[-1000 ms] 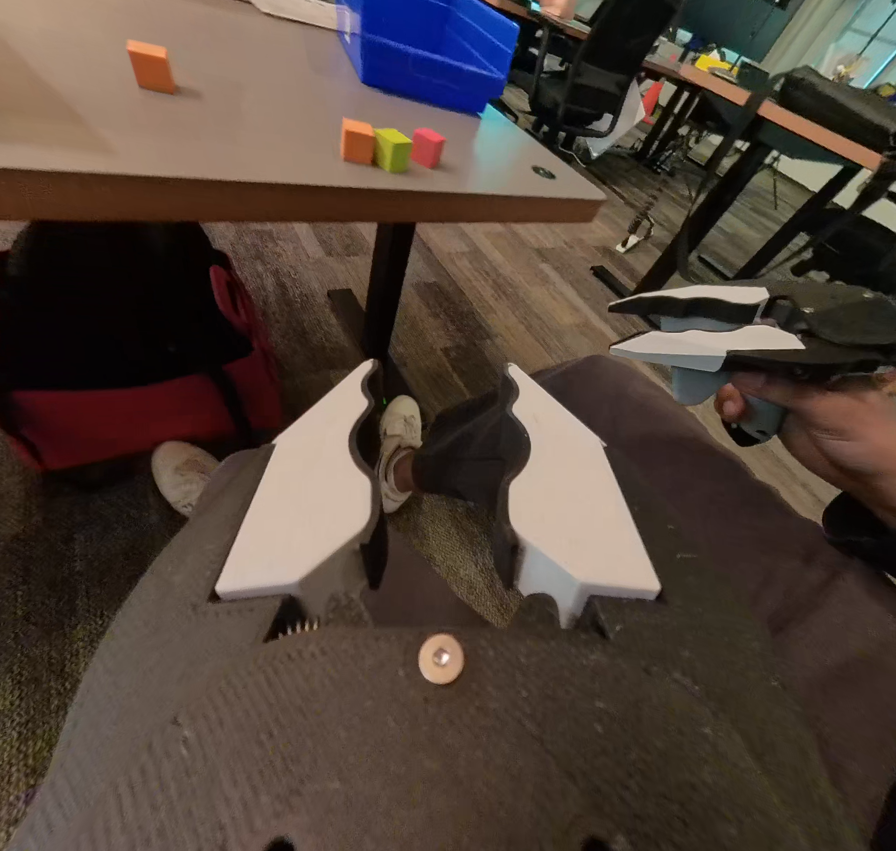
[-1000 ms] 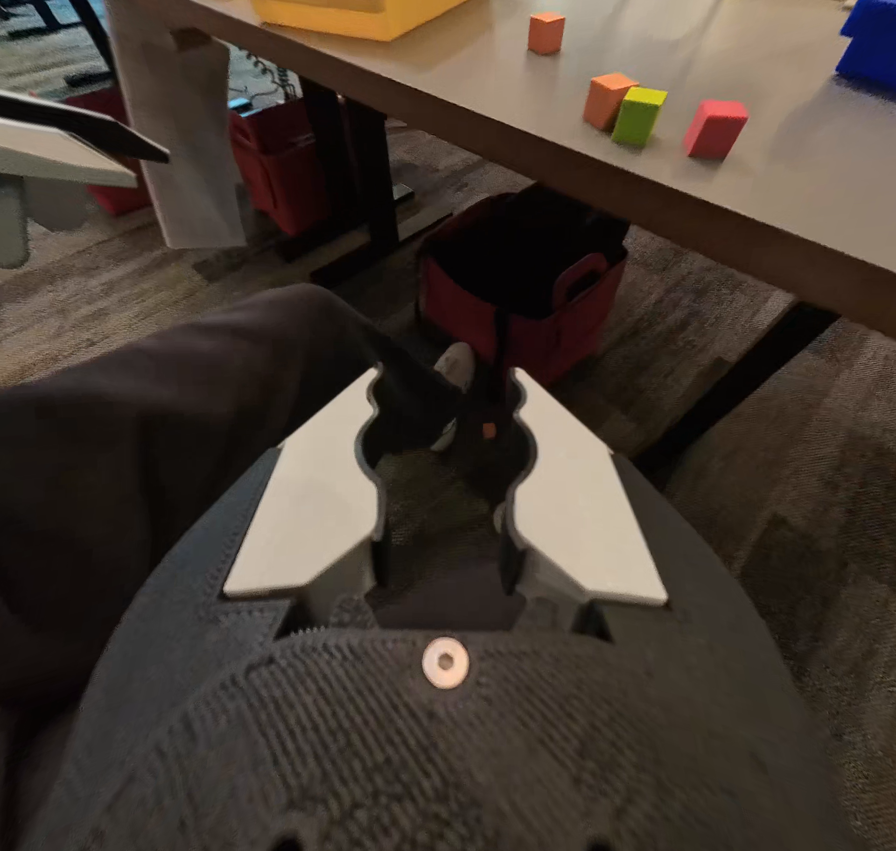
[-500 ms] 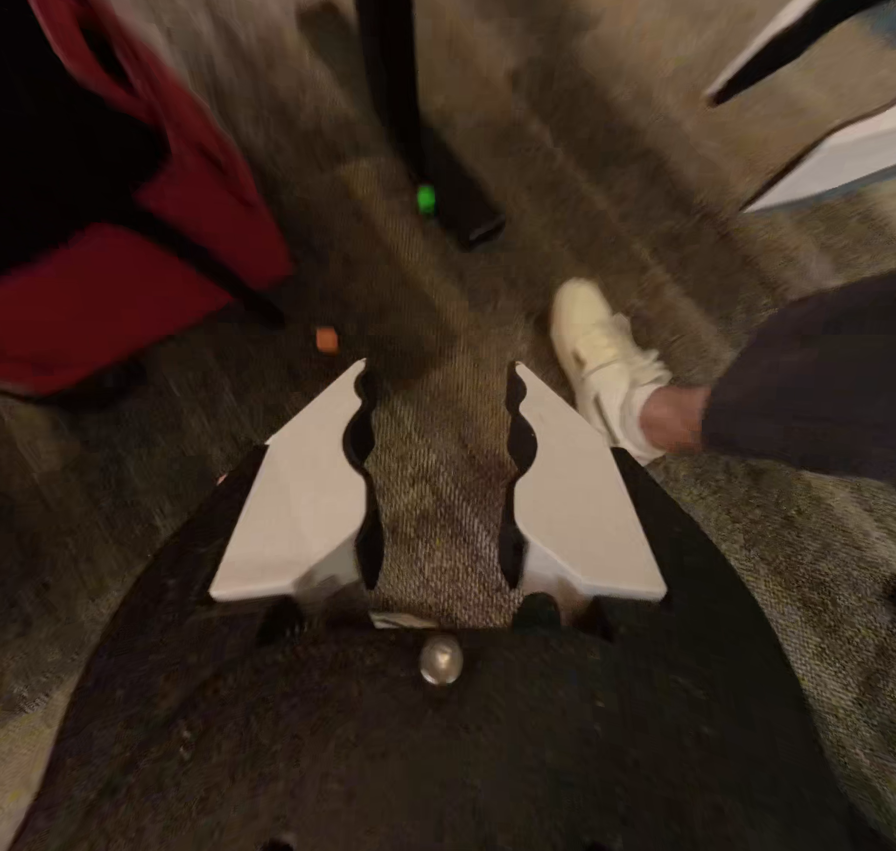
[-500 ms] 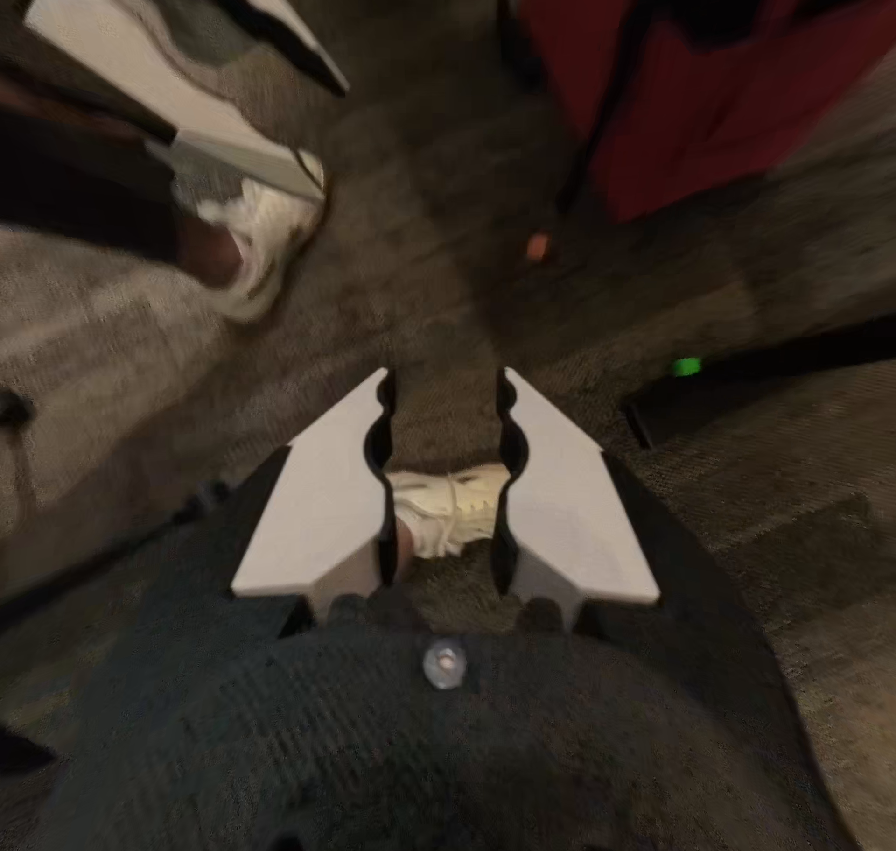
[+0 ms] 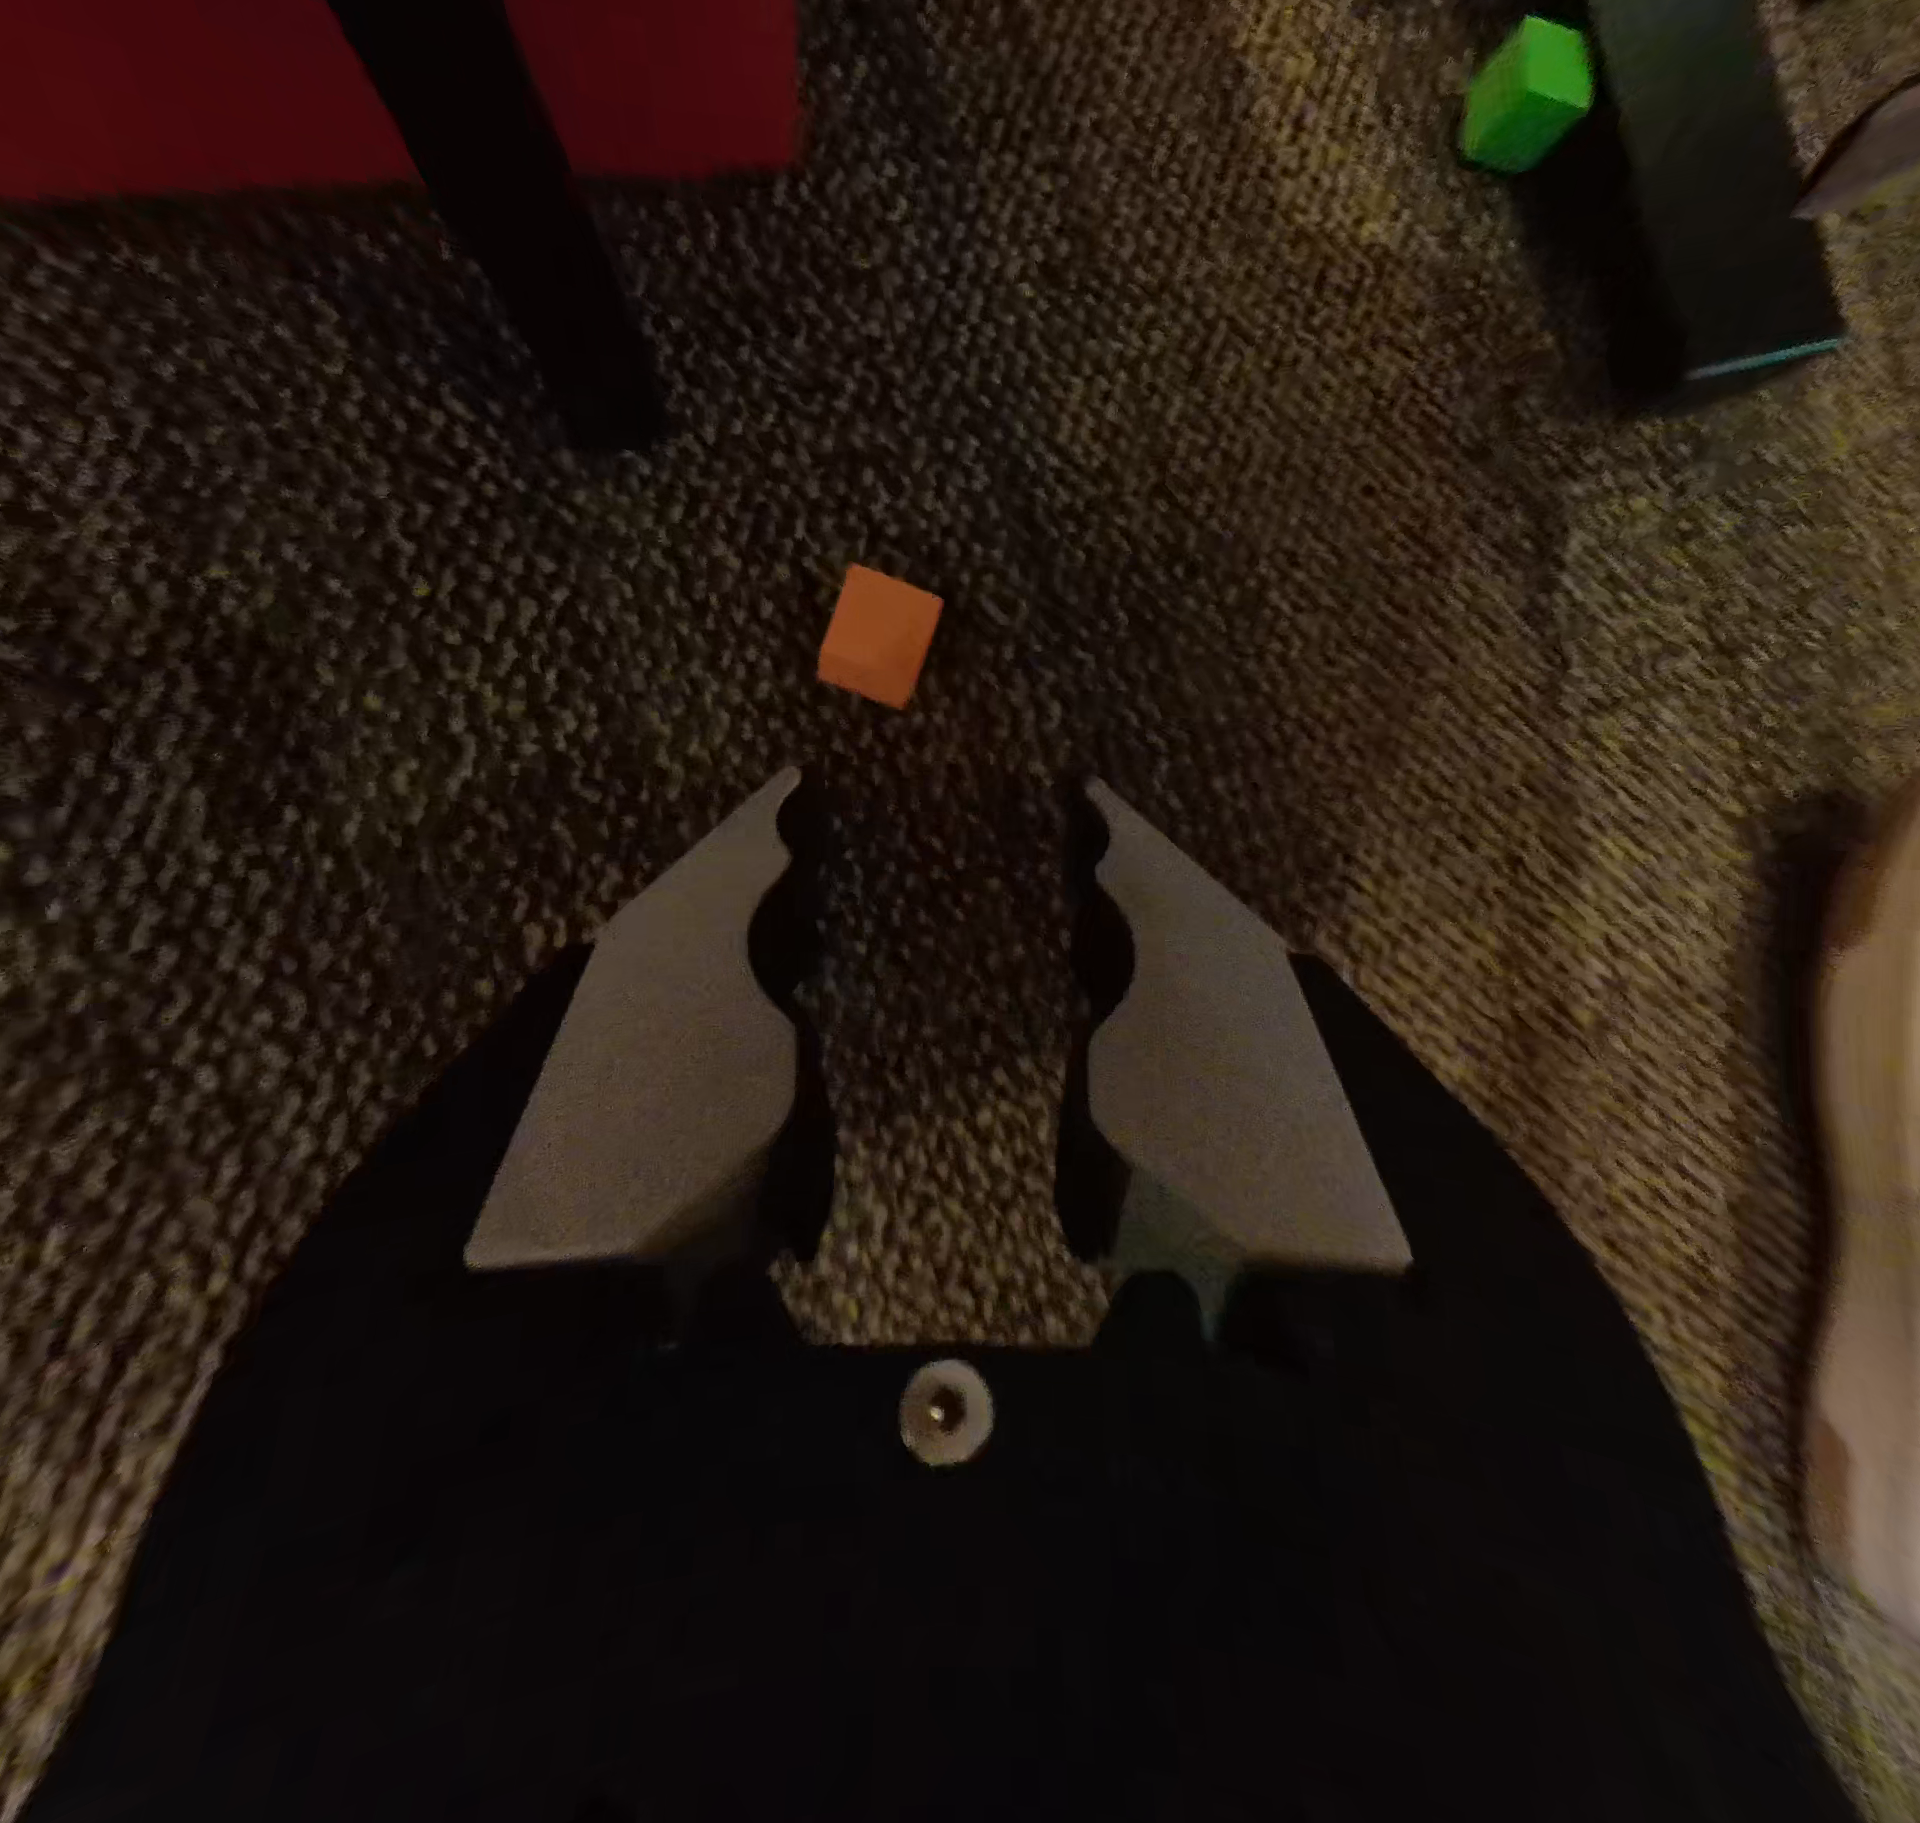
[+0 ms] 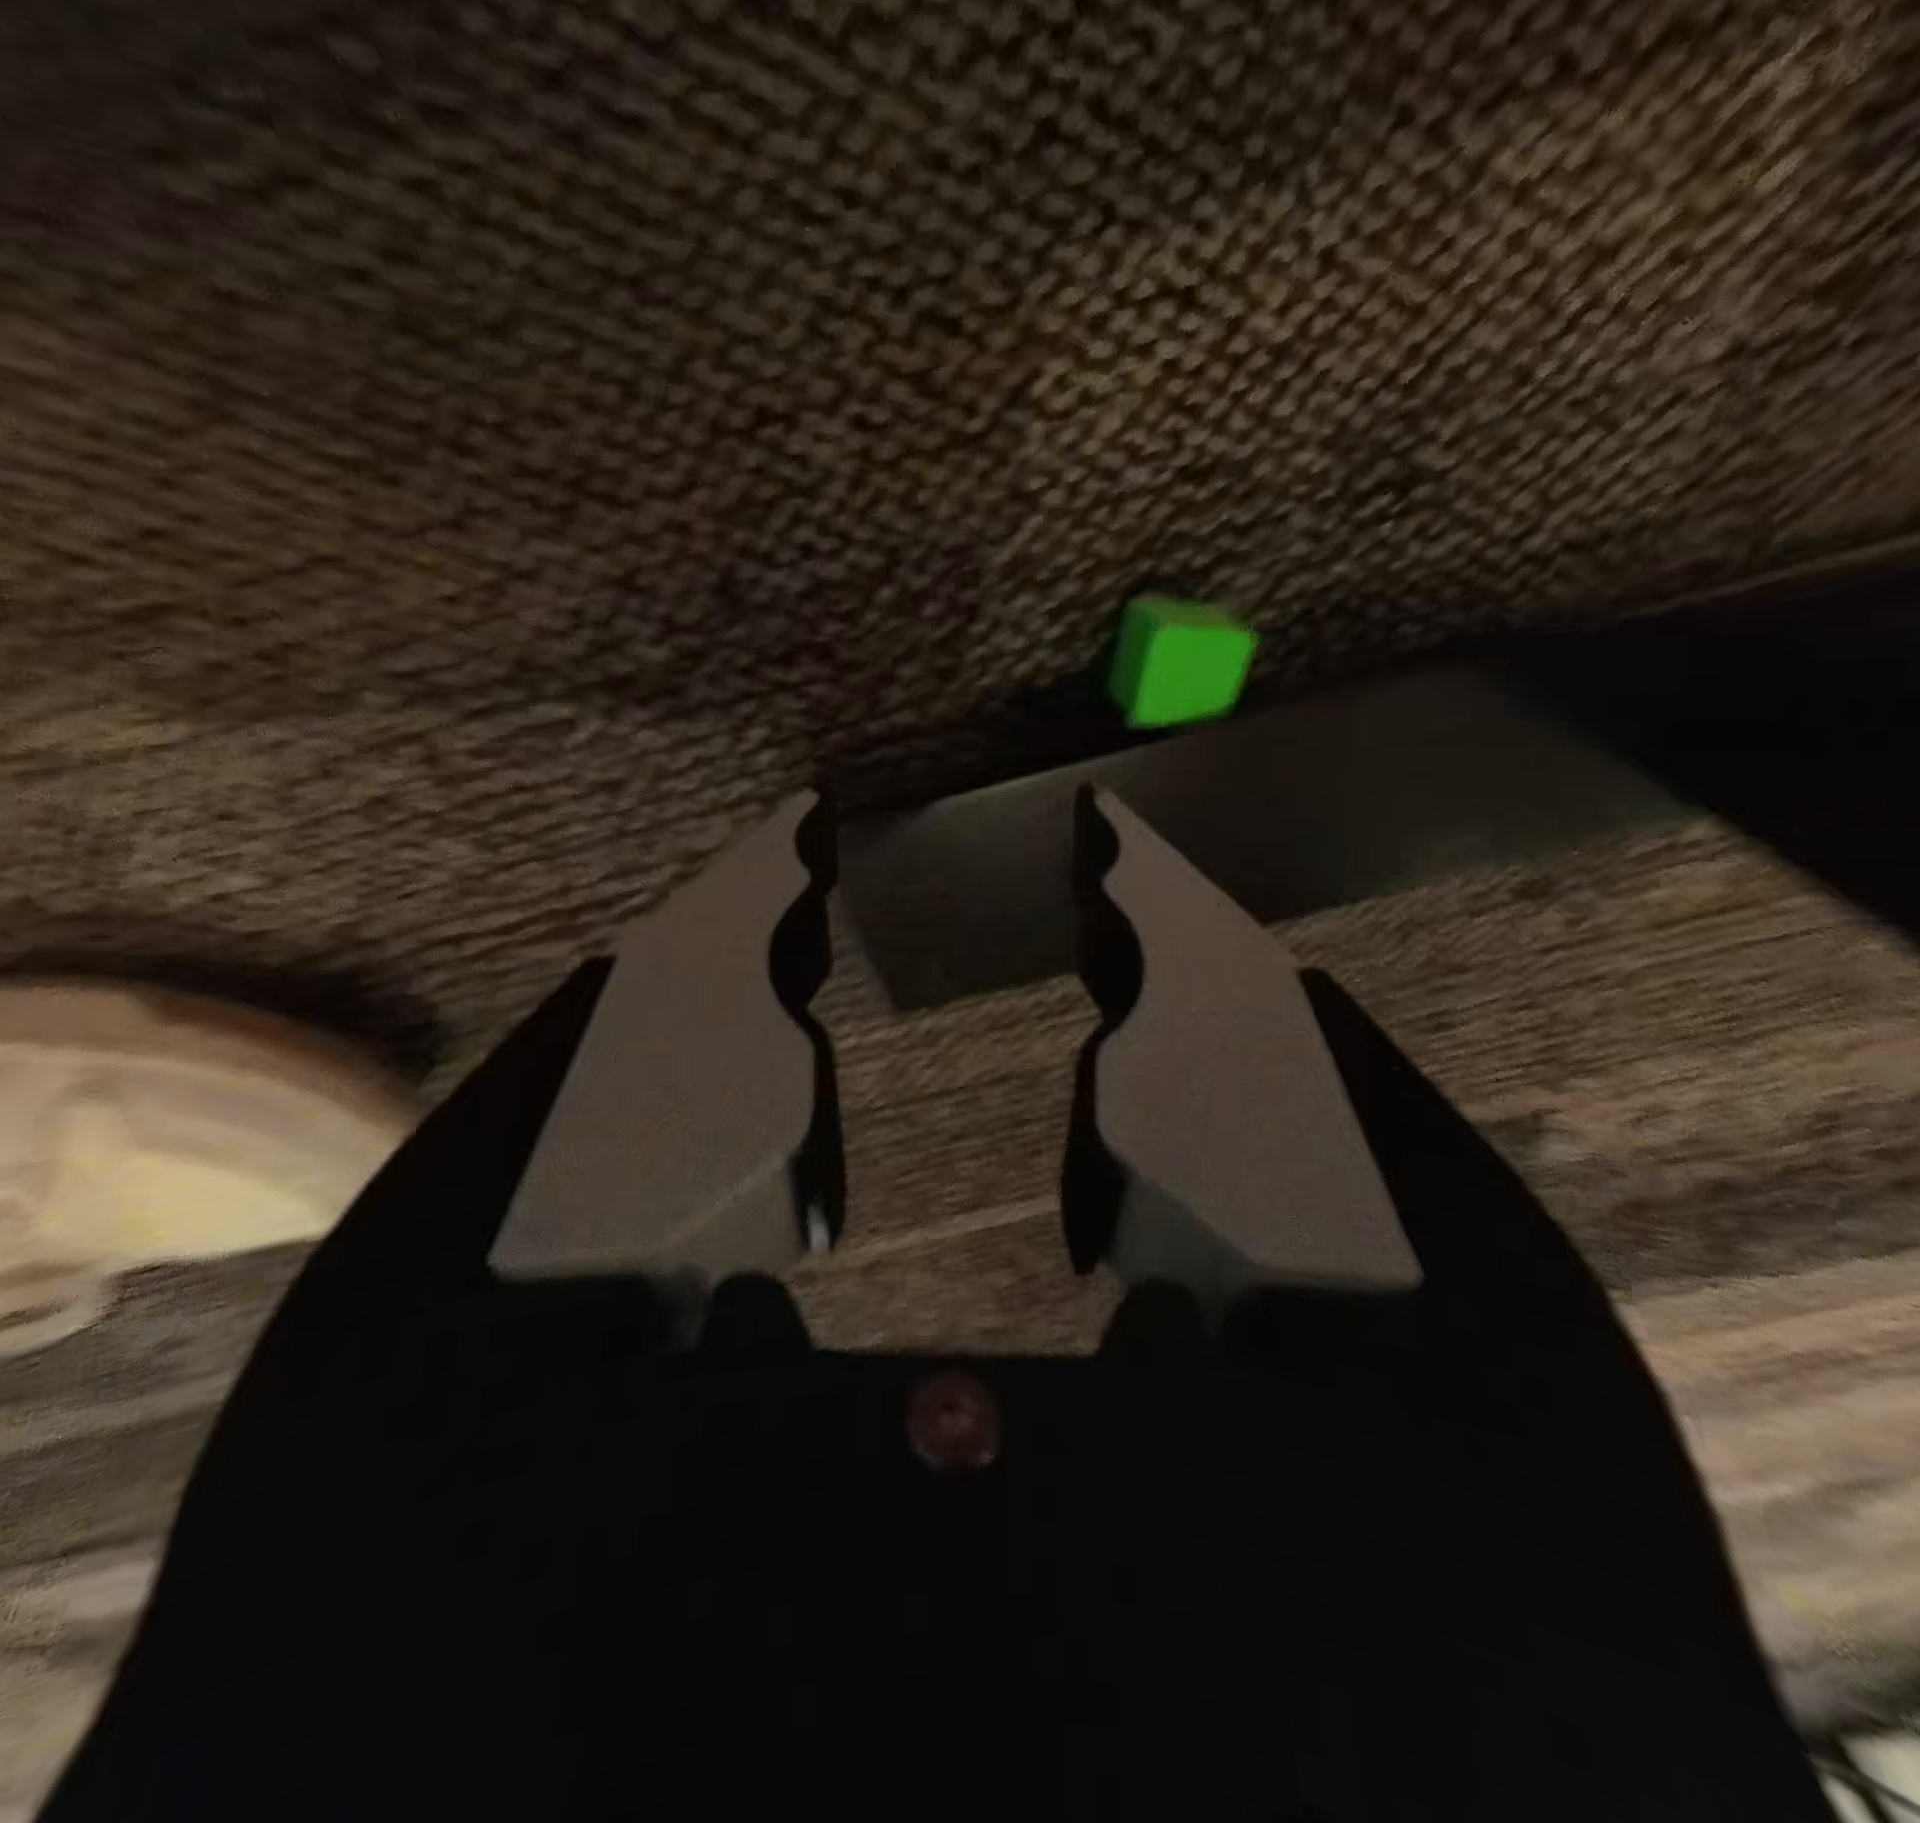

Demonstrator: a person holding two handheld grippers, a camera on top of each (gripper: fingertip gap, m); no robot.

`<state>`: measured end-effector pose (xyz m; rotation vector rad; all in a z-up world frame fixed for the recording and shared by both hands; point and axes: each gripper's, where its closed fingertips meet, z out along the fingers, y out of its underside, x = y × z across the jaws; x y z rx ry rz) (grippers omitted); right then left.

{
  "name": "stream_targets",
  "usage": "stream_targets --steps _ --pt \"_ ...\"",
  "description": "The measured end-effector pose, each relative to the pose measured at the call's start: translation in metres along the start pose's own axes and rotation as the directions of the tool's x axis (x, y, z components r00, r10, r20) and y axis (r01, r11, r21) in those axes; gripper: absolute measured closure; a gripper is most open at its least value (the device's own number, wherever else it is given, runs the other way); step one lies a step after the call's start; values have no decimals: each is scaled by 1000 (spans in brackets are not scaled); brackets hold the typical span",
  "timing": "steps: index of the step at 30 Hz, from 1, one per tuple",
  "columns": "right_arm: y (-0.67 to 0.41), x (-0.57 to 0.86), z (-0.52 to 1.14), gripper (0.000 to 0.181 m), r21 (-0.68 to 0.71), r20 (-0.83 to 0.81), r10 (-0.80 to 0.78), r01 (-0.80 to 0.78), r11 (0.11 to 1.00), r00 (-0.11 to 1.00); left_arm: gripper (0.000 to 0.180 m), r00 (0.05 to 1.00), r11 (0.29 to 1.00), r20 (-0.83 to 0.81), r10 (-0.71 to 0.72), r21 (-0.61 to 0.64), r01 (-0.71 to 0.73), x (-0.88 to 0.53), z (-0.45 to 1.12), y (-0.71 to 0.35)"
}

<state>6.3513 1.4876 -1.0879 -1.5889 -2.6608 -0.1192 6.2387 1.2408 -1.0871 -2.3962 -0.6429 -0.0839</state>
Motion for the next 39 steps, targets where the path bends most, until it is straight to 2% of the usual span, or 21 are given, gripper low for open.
stream_targets --steps 5,9,10,11,12,13,14,15,20,25,27,29,32,35,39 --pt "-17 45 44 136 -68 -89 -80 74 995 993 109 1000 1000 17 -16 11 16 -12 49 1" --pt "4 53 76 128 -204 -85 -35 17 979 996 107 999 999 50 16 -34 -14 -17 76 3" --pt "3 54 77 132 -198 -108 -35 13 980 994 108 998 999 54 13 -42 -11 -17 80 2" --pt "1 54 74 149 -187 -135 -44 18 982 990 109 999 999 47 11 -42 -9 -15 82 0" --pt "-3 52 68 157 -158 -142 -50 27 987 989 116 999 999 37 18 -47 -16 -13 84 -2" --pt "-10 44 59 157 -102 -113 -31 19 995 993 122 997 998 76 25 -65 -20 -19 86 -2" --pt "-19 31 49 158 -38 -68 0 -3 999 998 148 993 994 111 42 -103 -31 -26 87 1" --pt "-28 18 36 157 24 -34 10 -9 1000 999 153 997 993 56 49 -112 -42 -20 88 1" --pt "-32 -66 -44 157 222 44 -145 132 966 988 152 996 990 -39 -78 -118 73 -1 54 16" --pt "-26 -149 -186 157 441 117 -208 137 887 971 153 959 958 -27 -283 41 284 38 -48 22" --pt "-29 -182 -264 157 533 98 -260 170 829 961 153 959 945 -18 -281 166 280 63 -98 -4" --pt "-30 -219 -344 157 602 7 -346 272 751 938 153 956 919 -16 -291 274 285 93 -149 -40" --pt "-31 -256 -459 157 671 -214 -364 407 619 907 153 942 818 -22 -334 489 301 126 -249 -104" --pt "-20 -252 -554 157 721 -346 -228 413 556 910 152 940 651 -5 -341 720 240 139 -372 -169" --pt "9 -224 -624 157 834 -306 3 267 483 952 153 953 481 78 -293 873 77 145 -495 -227"
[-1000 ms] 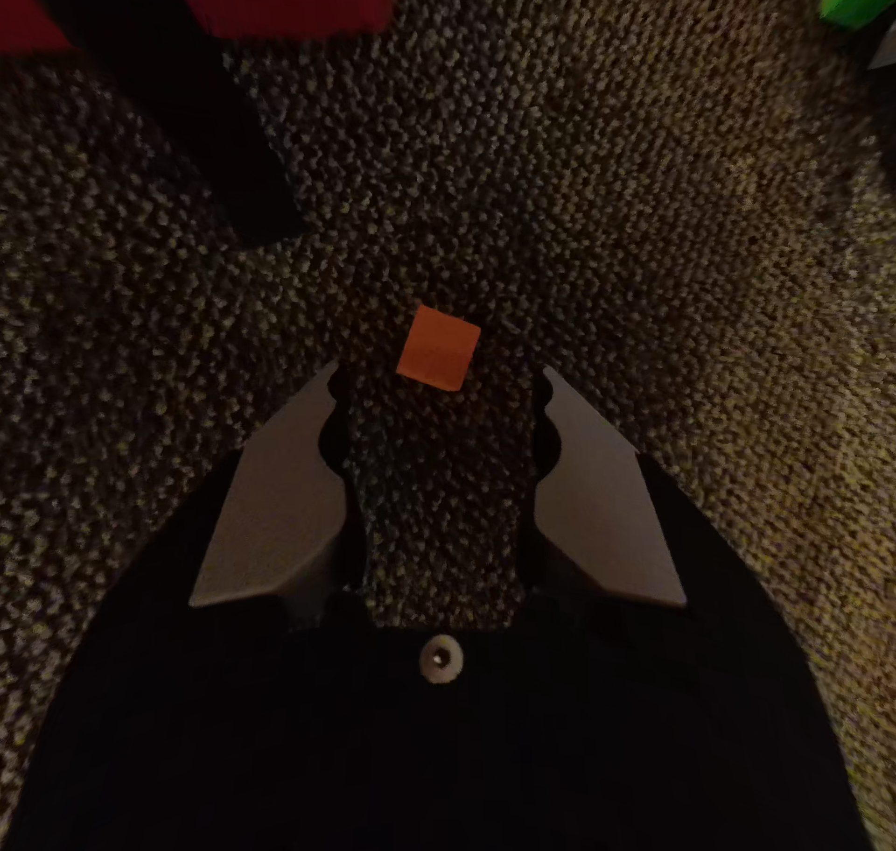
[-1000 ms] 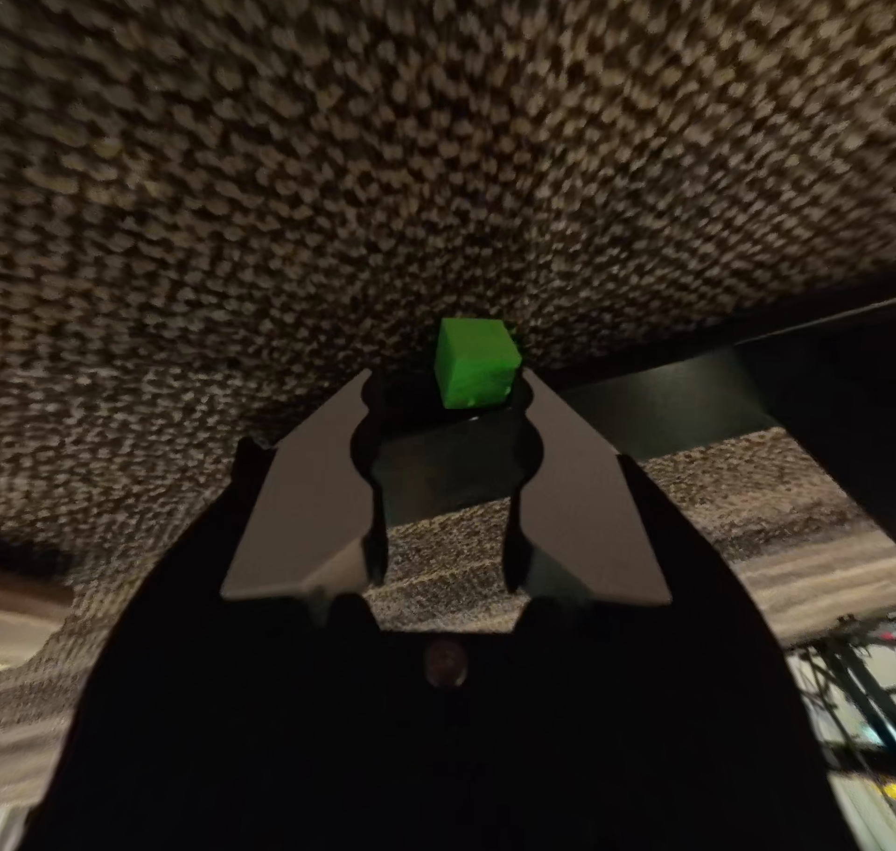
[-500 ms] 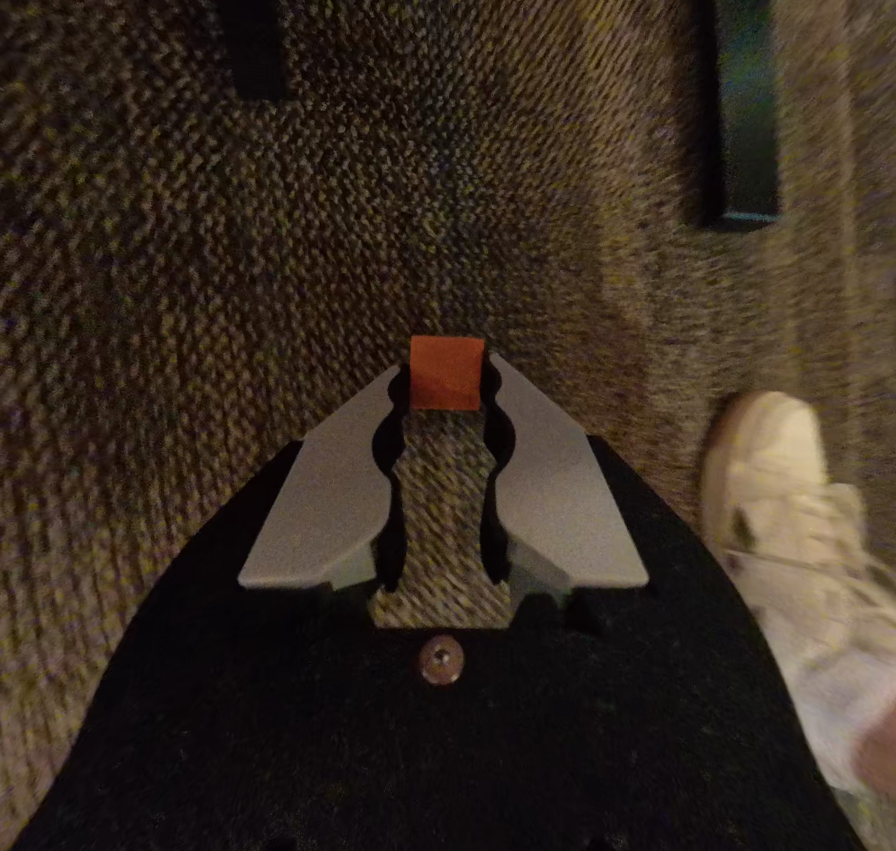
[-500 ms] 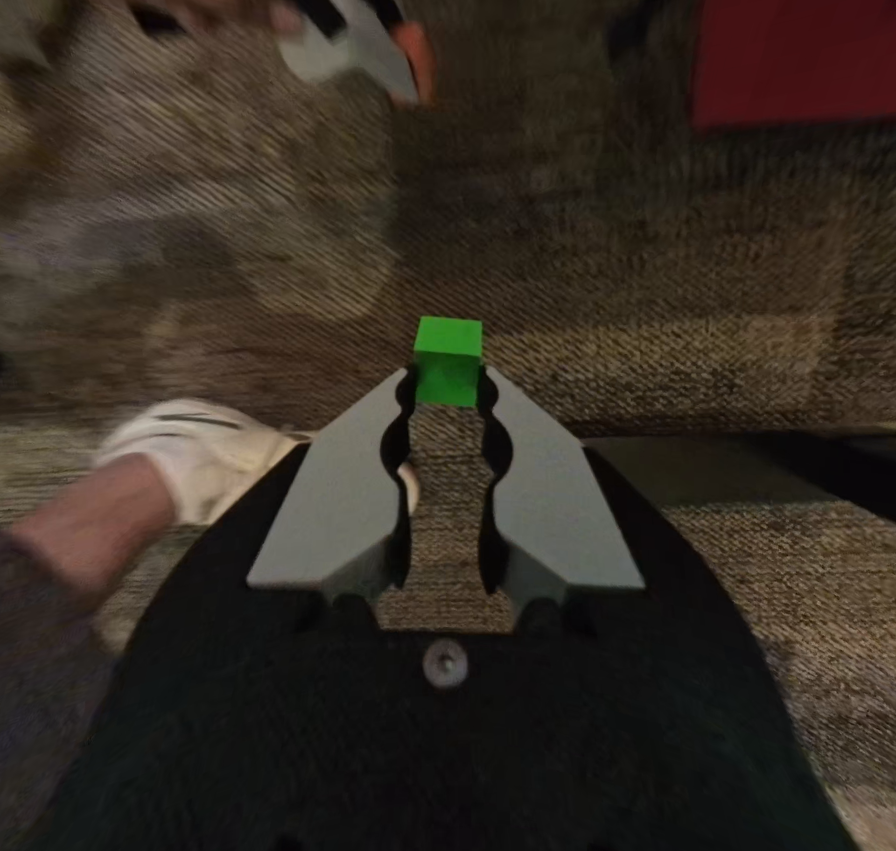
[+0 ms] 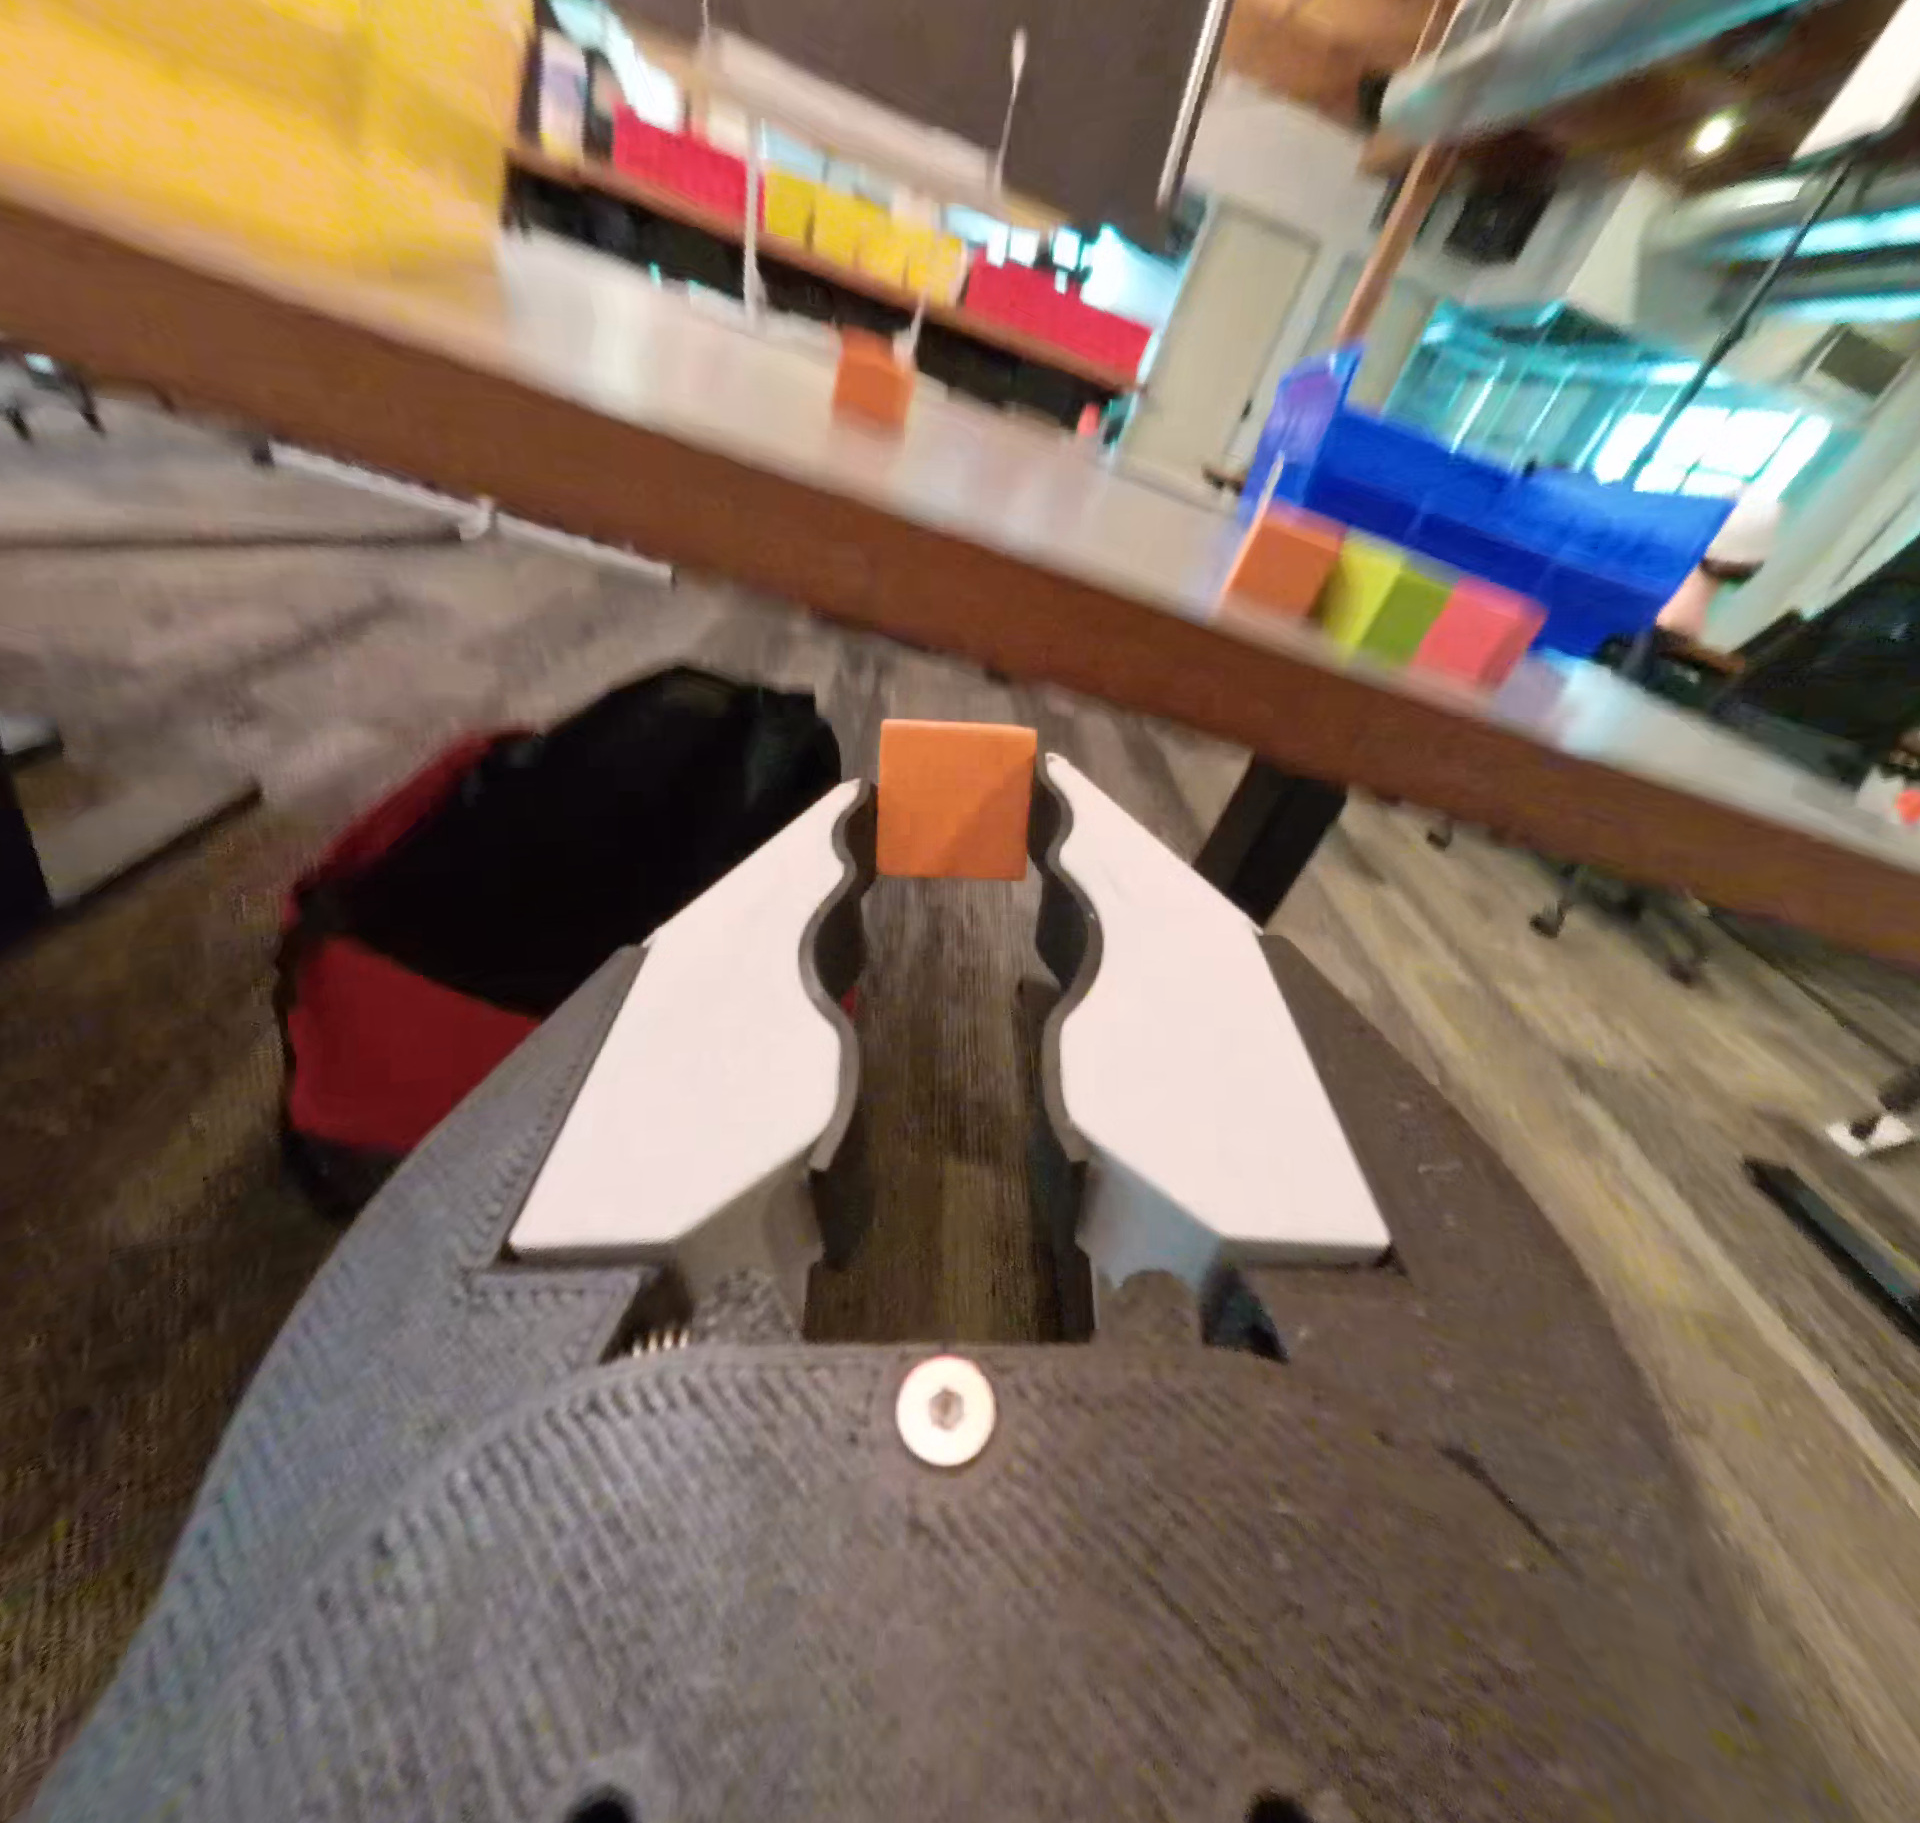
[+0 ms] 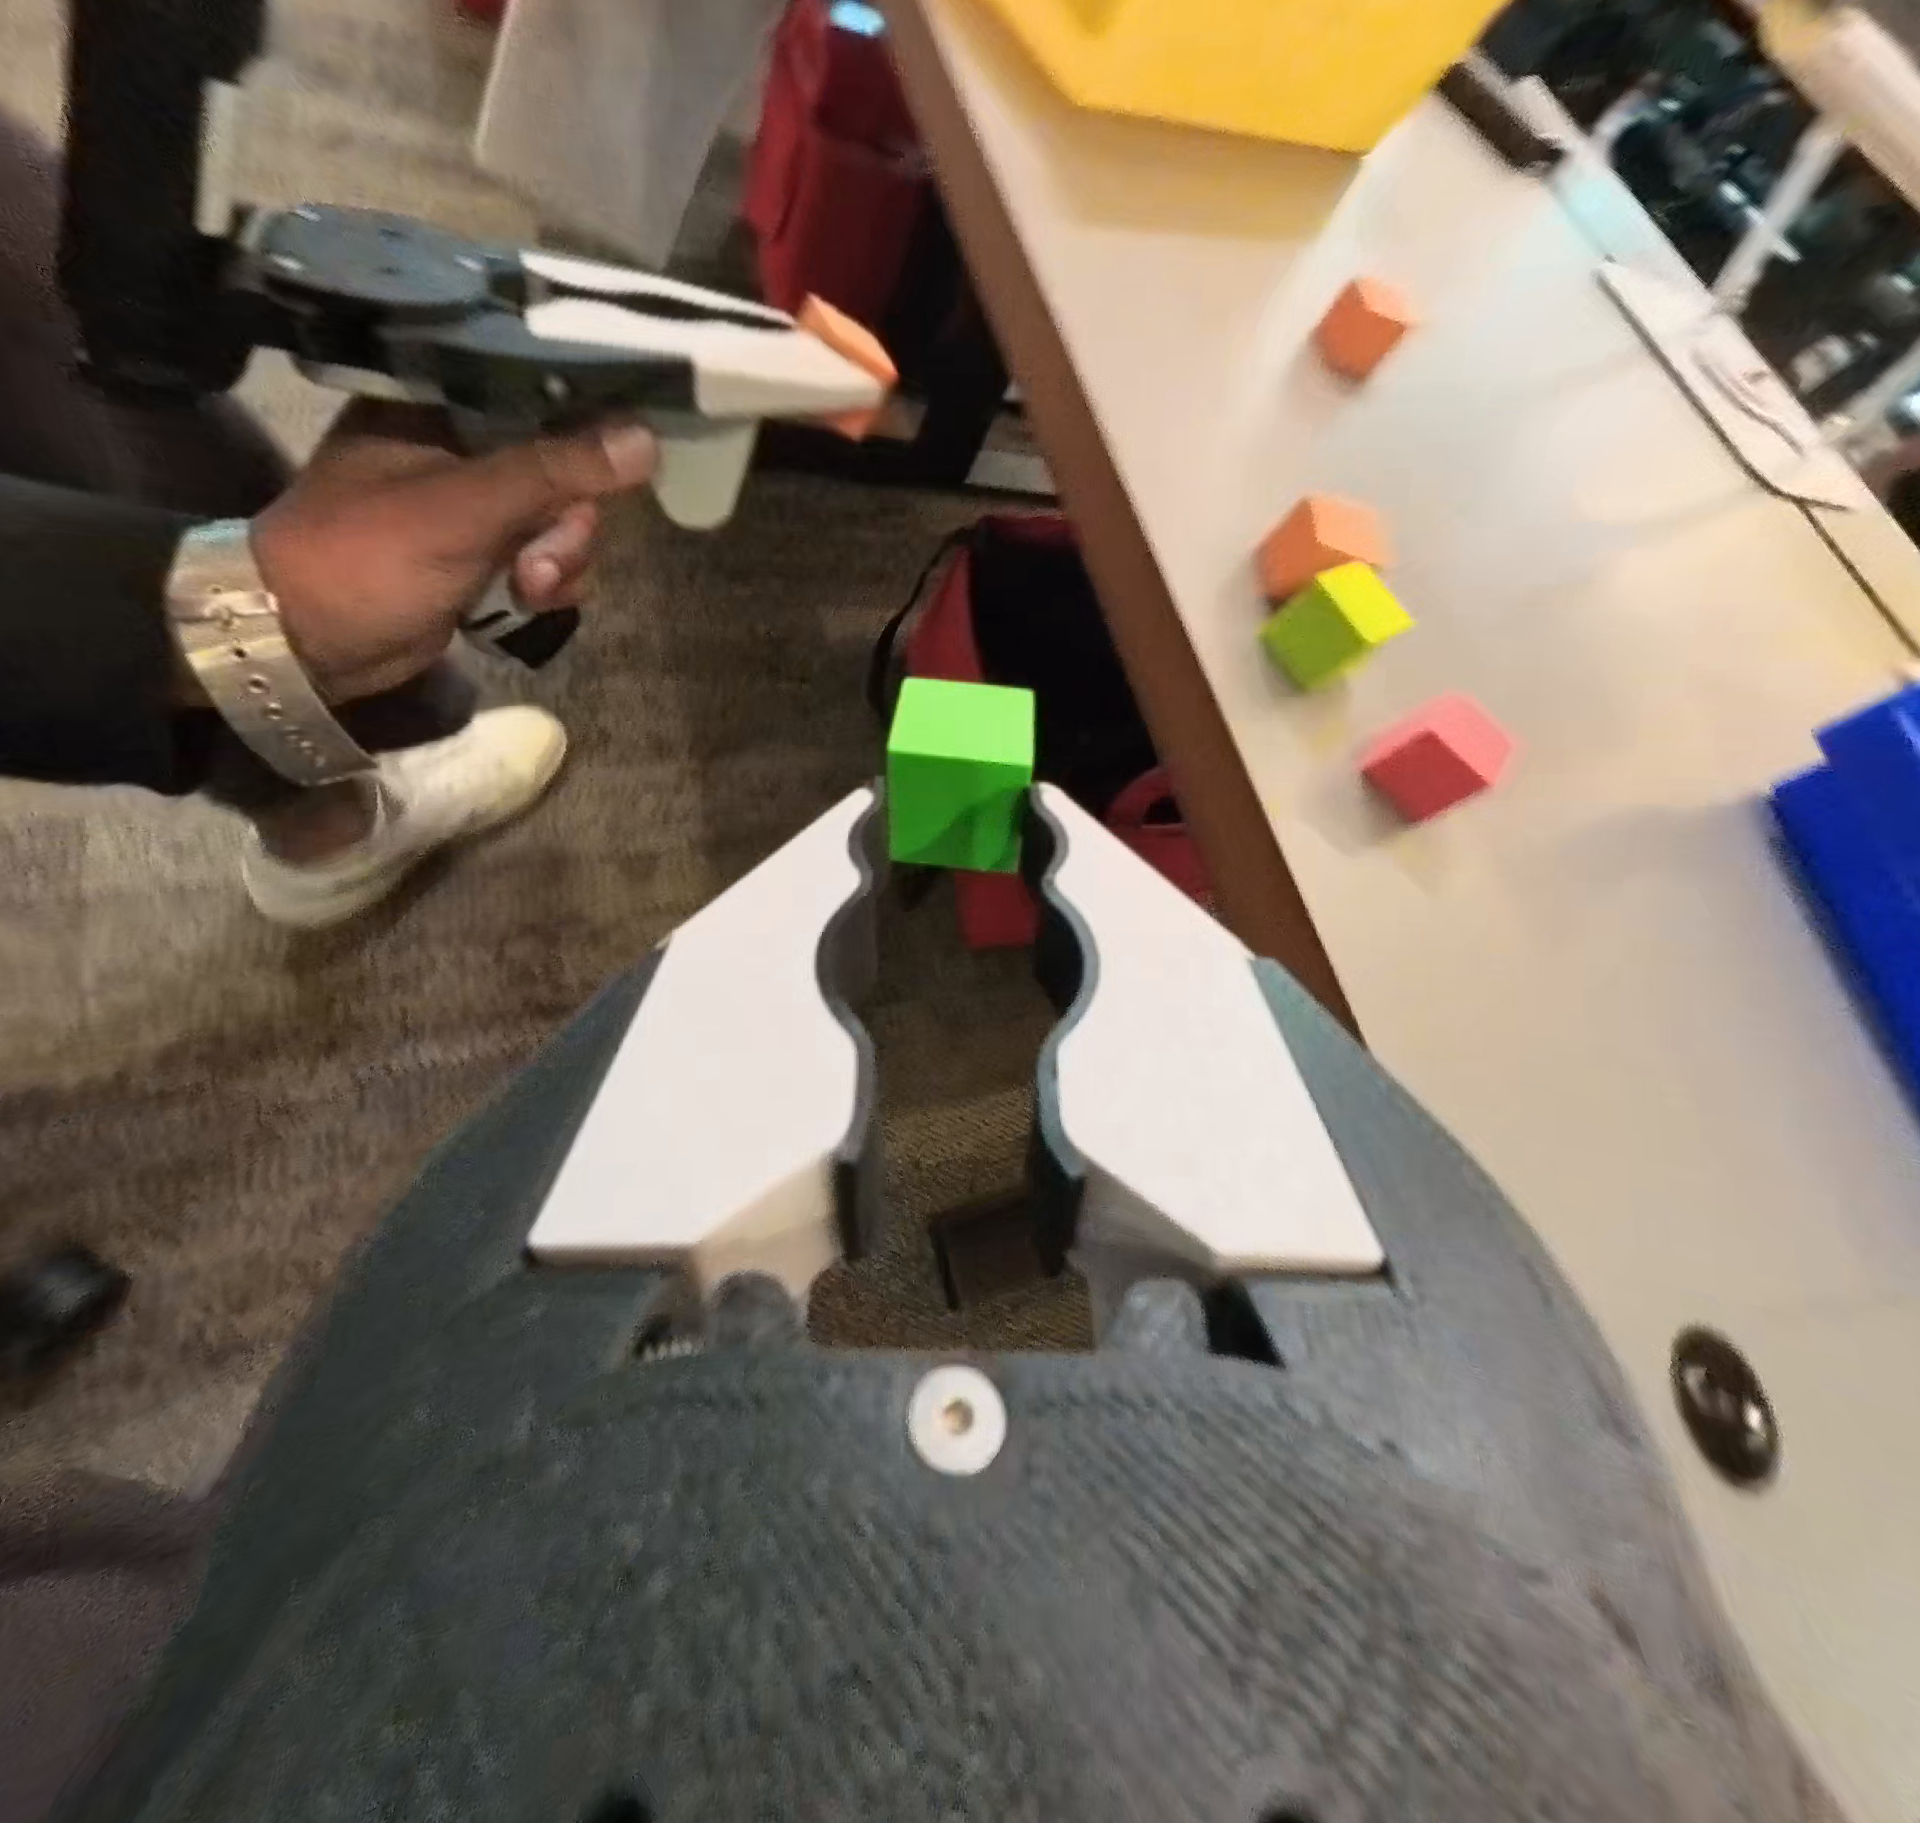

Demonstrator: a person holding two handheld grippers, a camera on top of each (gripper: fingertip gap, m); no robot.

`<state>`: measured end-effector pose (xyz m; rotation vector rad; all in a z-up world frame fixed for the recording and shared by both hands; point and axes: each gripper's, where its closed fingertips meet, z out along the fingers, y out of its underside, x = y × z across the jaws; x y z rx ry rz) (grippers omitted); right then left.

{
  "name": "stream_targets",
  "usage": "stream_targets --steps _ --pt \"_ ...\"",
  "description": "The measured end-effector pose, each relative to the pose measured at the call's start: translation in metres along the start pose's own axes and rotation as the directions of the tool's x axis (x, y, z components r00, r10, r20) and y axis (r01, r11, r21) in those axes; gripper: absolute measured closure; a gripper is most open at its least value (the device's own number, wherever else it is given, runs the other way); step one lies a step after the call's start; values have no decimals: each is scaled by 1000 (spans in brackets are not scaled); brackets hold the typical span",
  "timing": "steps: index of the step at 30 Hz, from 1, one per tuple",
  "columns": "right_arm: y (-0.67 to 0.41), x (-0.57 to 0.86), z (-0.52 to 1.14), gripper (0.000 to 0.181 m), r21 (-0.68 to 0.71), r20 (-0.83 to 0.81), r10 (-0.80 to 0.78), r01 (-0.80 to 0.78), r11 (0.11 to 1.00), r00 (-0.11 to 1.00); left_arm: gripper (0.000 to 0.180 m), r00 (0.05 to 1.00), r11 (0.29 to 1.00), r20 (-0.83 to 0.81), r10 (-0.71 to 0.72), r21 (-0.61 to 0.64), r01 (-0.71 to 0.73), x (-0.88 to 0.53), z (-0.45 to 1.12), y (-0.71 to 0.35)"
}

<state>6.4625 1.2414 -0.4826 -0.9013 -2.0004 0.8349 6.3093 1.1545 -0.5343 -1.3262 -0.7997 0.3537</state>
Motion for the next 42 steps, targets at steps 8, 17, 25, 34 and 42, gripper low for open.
stream_targets --steps 8,17,25,34,42 --pt "25 -7 -10 157 68 -3 364 -363 929 931 153 997 994 -60 -41 98 47 13 16 -70" --pt "27 -8 -57 157 -131 -211 310 -341 931 927 153 974 980 -216 -75 166 112 43 57 -136" --pt "-73 38 -29 157 -7 -225 218 -225 974 950 154 989 984 -137 50 176 -25 -17 69 -234" --pt "-193 54 -31 157 183 -155 90 -61 981 984 152 990 902 46 131 -419 -100 -196 160 -211" --pt "-228 43 -86 157 268 -249 -32 101 958 968 152 992 841 -29 121 -527 -118 -185 166 -208"
